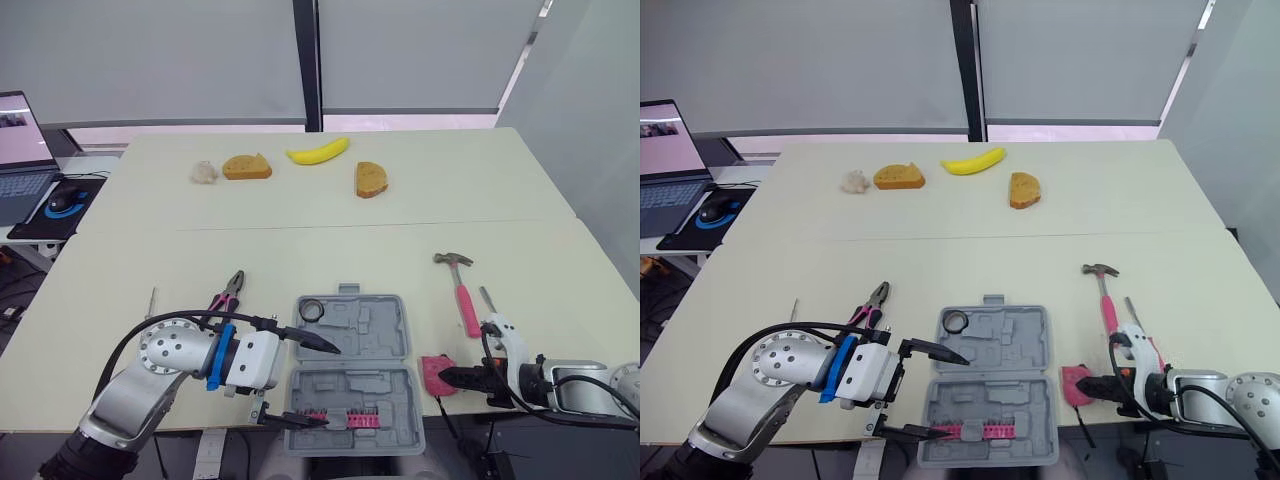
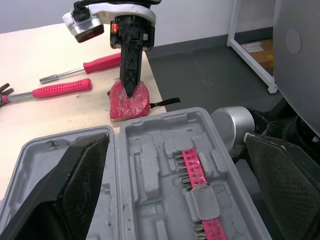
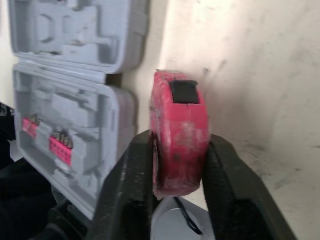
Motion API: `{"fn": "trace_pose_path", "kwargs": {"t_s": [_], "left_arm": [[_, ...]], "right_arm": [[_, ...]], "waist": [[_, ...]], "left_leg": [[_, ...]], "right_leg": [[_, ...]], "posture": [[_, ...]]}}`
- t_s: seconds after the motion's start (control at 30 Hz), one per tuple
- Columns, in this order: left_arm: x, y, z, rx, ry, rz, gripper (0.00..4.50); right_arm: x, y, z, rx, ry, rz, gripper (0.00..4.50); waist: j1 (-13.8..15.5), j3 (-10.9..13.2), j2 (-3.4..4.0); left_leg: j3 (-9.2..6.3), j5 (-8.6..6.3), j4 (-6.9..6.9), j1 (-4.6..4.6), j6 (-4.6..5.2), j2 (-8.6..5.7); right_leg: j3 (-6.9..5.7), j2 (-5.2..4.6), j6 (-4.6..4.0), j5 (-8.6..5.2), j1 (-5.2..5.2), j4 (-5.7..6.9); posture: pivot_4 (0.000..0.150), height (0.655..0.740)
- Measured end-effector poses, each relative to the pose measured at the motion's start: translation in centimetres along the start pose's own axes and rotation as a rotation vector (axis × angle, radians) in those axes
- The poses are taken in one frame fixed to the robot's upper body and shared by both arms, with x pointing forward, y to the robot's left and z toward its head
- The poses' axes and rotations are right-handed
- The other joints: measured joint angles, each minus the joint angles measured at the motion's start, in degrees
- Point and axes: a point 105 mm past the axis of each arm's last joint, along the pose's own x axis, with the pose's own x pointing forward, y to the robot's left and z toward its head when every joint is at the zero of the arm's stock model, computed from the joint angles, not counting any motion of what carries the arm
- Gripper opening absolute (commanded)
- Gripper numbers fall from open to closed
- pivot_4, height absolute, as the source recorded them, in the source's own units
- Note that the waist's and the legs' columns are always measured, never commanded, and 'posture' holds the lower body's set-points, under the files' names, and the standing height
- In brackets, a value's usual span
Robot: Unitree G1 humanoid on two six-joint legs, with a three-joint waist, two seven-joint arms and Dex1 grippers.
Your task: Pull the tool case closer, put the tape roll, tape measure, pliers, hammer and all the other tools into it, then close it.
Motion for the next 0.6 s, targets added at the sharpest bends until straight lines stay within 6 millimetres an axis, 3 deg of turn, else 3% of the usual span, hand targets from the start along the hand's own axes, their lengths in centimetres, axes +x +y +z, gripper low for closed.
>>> {"fn": "trace_pose_path", "kwargs": {"t_s": [0.13, 0.27, 0.43, 0.6], "left_arm": [[-0.1, 0.3, -0.3, 0.003, 0.009, 0.011, 4.50], [0.0, 0.6, -0.2, 0.019, 0.000, 0.018, 4.50], [0.0, 0.7, -0.5, 0.016, 0.001, 0.024, 4.50], [-0.1, 0.7, -0.6, 0.011, -0.001, 0.025, 4.50]], "right_arm": [[-1.0, -0.5, -0.1, 0.026, -0.002, -0.018, 3.16], [-2.6, -0.8, -0.2, 0.021, 0.000, -0.043, 4.45], [-5.2, -0.1, -0.1, -0.235, 0.011, -0.135, 4.48], [-5.2, 0.8, 0.2, -0.834, -0.043, -0.171, 4.48]], "waist": [[0.0, 0.0, 0.00], [0.0, 0.0, 0.01], [0.0, 0.0, 0.06], [0.0, 0.0, 0.01]], "left_leg": [[0.00, 0.00, 0.00, -0.02, 0.00, -0.01], [0.00, 0.00, 0.00, -0.02, 0.00, -0.01], [-0.01, 0.00, -0.01, 0.00, 0.00, 0.01], [-0.05, 0.00, 0.01, 0.01, -0.02, 0.01]], "right_leg": [[-0.01, 0.00, 0.00, 0.00, 0.00, 0.00], [-0.01, 0.00, 0.00, 0.00, 0.00, 0.00], [-0.04, 0.02, 0.02, -0.01, -0.01, 0.00], [-0.11, 0.06, 0.31, -0.18, 0.03, -0.06]], "posture": [[0.150, 0.7400], [0.150, 0.7400], [0.150, 0.7400], [0.150, 0.7400]]}}
